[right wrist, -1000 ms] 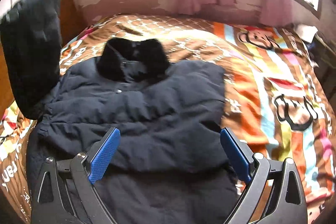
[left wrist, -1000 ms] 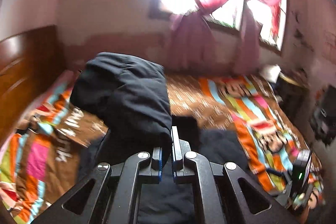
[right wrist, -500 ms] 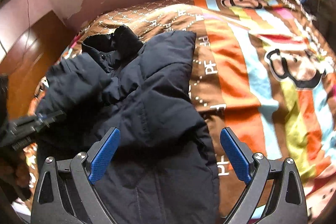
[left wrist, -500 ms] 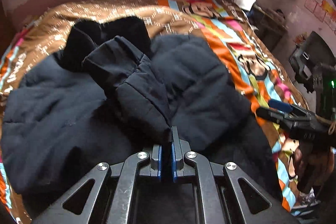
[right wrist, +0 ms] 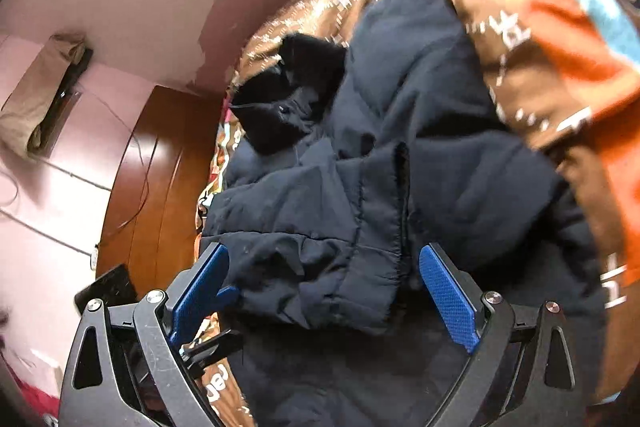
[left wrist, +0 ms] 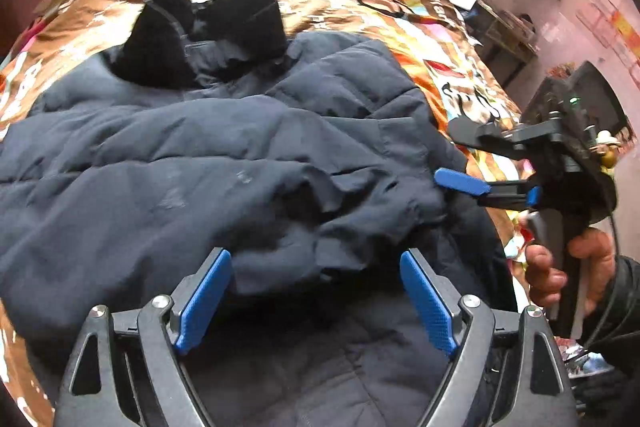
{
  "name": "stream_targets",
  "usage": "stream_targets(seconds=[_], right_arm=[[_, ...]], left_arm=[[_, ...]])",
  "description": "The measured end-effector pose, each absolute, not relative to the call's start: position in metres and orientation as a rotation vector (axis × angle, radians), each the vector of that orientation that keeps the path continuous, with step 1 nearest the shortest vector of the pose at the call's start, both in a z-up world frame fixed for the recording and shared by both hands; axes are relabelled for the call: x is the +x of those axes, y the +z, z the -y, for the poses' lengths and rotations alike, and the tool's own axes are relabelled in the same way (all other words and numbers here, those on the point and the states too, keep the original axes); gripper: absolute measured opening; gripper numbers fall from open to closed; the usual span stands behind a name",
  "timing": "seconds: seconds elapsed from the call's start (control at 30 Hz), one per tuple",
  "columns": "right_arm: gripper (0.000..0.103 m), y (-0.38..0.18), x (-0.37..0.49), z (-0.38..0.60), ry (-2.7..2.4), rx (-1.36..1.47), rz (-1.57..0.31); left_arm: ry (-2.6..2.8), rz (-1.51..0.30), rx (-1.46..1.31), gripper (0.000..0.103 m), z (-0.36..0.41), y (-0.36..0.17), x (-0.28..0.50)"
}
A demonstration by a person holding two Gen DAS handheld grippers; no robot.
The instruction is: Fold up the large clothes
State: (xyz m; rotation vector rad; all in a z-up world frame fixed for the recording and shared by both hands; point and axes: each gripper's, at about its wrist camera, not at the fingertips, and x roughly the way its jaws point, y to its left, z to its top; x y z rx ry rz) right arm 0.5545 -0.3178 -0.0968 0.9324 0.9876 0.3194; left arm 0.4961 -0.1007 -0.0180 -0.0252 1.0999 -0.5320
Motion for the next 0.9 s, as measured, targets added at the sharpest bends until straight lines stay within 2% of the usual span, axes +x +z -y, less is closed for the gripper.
stream_targets(seconds=[0.1, 0.17, 0.23, 0.27, 0.3, 0.33, 0.53, 0.63, 0.77, 0.8, 0.83, 0.9], right_arm=[[0.094, -0.108, 0.559, 0.308, 0.254, 0.914, -1.029], [0.080, -0.105, 0.560, 0.300, 0.212, 0.873, -1.039], [0.041, -0.103, 0.562, 0.290, 0.160, 0.794, -1.089], [0.033, -0.101, 0.564, 0.288, 0.148, 0.776, -1.099], [0.013, -0.098, 0.566, 0.287, 0.130, 0.748, -1.100], [0.009, -0.093, 0.567, 0.287, 0.120, 0.718, -1.096], [0.007, -0.038, 0.567, 0.283, -0.051, 0.406, -0.953], [0.007, -0.044, 0.579, 0.285, -0.062, 0.378, -1.025], [0.015, -0.036, 0.585, 0.297, -0.155, 0.299, -1.006], [0.024, -0.029, 0.583, 0.299, -0.167, 0.285, -0.966], [0.042, -0.022, 0.585, 0.300, -0.169, 0.274, -0.934], [0.056, -0.019, 0.597, 0.295, -0.137, 0.236, -0.915]], left_arm=[[-0.454, -1.085, -0.056, 0.085, 0.079, -0.014, 0.494], [-0.386, -1.073, -0.077, 0.085, 0.062, -0.010, 0.494], [-0.323, -1.060, -0.099, 0.085, 0.044, -0.007, 0.496], [-0.287, -1.049, -0.106, 0.085, 0.034, -0.005, 0.497], [-0.256, -1.040, -0.110, 0.085, 0.024, -0.003, 0.499], [-0.230, -1.033, -0.112, 0.085, 0.016, -0.001, 0.502], [-0.148, -1.023, -0.104, 0.085, -0.012, -0.001, 0.519], [-0.134, -1.051, -0.093, 0.085, -0.014, -0.012, 0.528], [-0.161, -1.045, -0.103, 0.085, -0.013, -0.015, 0.536], [-0.174, -1.032, -0.096, 0.085, -0.010, -0.013, 0.541], [-0.184, -1.024, -0.094, 0.085, -0.007, -0.012, 0.542], [-0.224, -1.004, -0.084, 0.085, 0.003, -0.011, 0.557]])
